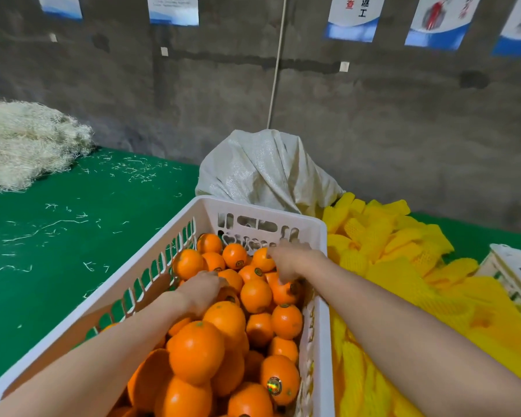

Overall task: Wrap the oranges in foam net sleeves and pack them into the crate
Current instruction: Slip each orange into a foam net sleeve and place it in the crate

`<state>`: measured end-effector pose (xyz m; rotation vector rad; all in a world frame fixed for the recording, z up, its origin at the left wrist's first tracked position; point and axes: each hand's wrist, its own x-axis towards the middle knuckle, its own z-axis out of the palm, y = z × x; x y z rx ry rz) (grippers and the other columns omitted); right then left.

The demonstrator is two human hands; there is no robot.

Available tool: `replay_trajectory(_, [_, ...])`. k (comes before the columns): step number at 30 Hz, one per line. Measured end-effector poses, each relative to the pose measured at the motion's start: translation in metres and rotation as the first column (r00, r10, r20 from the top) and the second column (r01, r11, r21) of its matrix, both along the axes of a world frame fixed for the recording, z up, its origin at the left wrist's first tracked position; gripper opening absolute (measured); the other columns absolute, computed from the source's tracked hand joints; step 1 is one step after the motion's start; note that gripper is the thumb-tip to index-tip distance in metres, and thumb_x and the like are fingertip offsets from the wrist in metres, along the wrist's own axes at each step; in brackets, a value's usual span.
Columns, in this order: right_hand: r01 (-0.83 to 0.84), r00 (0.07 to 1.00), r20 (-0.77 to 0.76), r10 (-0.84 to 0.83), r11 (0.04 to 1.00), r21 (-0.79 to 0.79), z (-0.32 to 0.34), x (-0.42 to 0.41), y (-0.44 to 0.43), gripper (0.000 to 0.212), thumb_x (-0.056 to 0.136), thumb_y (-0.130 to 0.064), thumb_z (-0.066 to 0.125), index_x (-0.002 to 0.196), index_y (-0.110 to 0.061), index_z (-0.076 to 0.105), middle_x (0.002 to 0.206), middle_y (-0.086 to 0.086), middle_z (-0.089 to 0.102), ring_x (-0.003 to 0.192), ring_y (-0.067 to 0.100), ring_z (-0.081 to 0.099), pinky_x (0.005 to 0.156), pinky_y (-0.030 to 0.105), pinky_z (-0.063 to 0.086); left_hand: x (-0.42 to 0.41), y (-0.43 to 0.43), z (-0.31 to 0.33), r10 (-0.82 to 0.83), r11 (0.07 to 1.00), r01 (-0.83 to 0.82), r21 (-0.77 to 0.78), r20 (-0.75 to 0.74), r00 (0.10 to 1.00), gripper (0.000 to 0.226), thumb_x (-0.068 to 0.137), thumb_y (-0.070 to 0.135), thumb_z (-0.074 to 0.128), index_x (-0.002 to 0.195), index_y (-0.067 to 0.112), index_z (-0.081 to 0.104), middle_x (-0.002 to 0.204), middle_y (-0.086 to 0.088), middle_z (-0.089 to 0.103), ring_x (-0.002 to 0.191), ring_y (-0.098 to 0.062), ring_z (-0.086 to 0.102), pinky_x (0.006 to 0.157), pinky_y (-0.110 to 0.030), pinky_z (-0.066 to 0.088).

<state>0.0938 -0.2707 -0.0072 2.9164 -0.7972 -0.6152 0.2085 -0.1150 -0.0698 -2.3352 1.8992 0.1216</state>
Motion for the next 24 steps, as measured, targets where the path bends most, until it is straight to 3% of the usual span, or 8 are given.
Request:
replay_trajectory(3, [0.074,0.983,-0.153,-0.097,0.986,-0.149,-0.021,0.002,-0.010,0.077,0.083,-0.011,0.064,0.147,-0.019,0.022,0.148,0.018,0.020,0.132,0.043,0.029,0.105,0.052,0.033,0.005,0.001,0.001,0.063,0.997,-0.060,0.045,-0.056,0.996,0.046,0.091,0.017,0.056,0.135,0.014,0.041,0.125,-0.012,0.050,0.114,-0.025,0.047,0.095,-0.035,0.043])
replay_trajectory(7, [0.059,0.997,-0.041,-0.070,0.972,-0.230,-0.036,0.001,-0.023,0.056,0.091,-0.009,0.050,0.143,-0.019,0.031,0.147,0.017,0.021,0.124,0.041,0.036,0.101,0.047,0.040,0.017,0.010,0.019,0.213,0.976,-0.215,0.015,-0.239,0.948,0.048,0.081,0.013,0.065,0.124,0.017,0.045,0.113,-0.005,0.044,0.096,-0.023,0.052,0.069,-0.028,0.045])
replay_trajectory(10, [0.066,0.997,0.043,-0.057,0.965,-0.253,-0.036,0.000,-0.021,0.062,0.087,-0.006,0.052,0.142,-0.021,0.030,0.149,0.017,0.015,0.130,0.041,0.026,0.100,0.051,0.038,0.025,0.023,0.051,0.198,0.933,-0.279,-0.228,-0.322,0.926,0.013,0.078,0.010,0.064,0.087,0.017,0.060,0.097,-0.005,0.059,0.090,-0.023,0.058,0.068,-0.028,0.045])
replay_trajectory(12, [0.053,0.997,0.069,-0.035,0.960,-0.275,-0.032,-0.003,-0.016,0.068,0.084,-0.009,0.057,0.143,-0.018,0.025,0.149,0.018,0.016,0.132,0.042,0.023,0.100,0.052,0.037,0.028,0.032,0.066,0.181,0.881,-0.340,-0.329,-0.431,0.884,0.018,0.075,0.005,0.062,0.072,0.022,0.058,0.083,-0.001,0.063,0.075,-0.017,0.060,0.060,-0.024,0.045])
replay_trajectory(15, [0.023,0.994,0.109,0.006,0.966,-0.258,-0.024,-0.010,-0.001,0.066,0.081,-0.020,0.062,0.139,-0.012,0.032,0.145,0.018,0.023,0.133,0.040,0.024,0.098,0.049,0.037,0.022,0.033,0.060,0.231,0.944,-0.287,-0.164,-0.294,0.927,0.034,0.078,0.009,0.068,0.107,0.022,0.056,0.105,0.001,0.056,0.089,-0.014,0.053,0.064,-0.020,0.043])
replay_trajectory(18, [-0.028,0.976,0.213,0.052,0.993,-0.112,-0.009,-0.020,0.018,0.061,0.074,-0.036,0.070,0.125,-0.014,0.045,0.131,0.015,0.035,0.121,0.032,0.039,0.092,0.042,0.041,0.011,0.023,0.033,0.193,0.981,-0.186,0.057,-0.165,0.967,0.080,0.081,0.005,0.065,0.147,0.024,0.025,0.149,-0.009,0.027,0.130,-0.030,0.039,0.094,-0.038,0.048])
replay_trajectory(21, [-0.125,0.951,0.303,0.070,0.978,0.166,0.013,-0.040,0.035,0.058,0.069,-0.035,0.075,0.119,-0.020,0.049,0.119,0.008,0.045,0.097,0.019,0.048,0.076,0.029,0.043,0.008,0.013,0.012,0.187,0.981,-0.178,0.072,-0.148,0.971,0.091,0.079,0.012,0.072,0.149,0.031,0.017,0.149,-0.010,0.025,0.129,-0.033,0.041,0.096,-0.041,0.047])
replay_trajectory(24, [-0.181,0.967,0.243,0.077,0.880,0.440,0.022,-0.067,0.054,0.053,0.069,-0.032,0.078,0.116,-0.029,0.054,0.114,-0.001,0.051,0.084,0.009,0.050,0.067,0.023,0.042,0.009,0.006,0.000,0.212,0.977,-0.209,0.046,-0.090,0.973,0.092,0.072,0.026,0.080,0.145,0.028,0.024,0.134,-0.008,0.040,0.112,-0.028,0.051,0.079,-0.034,0.049])
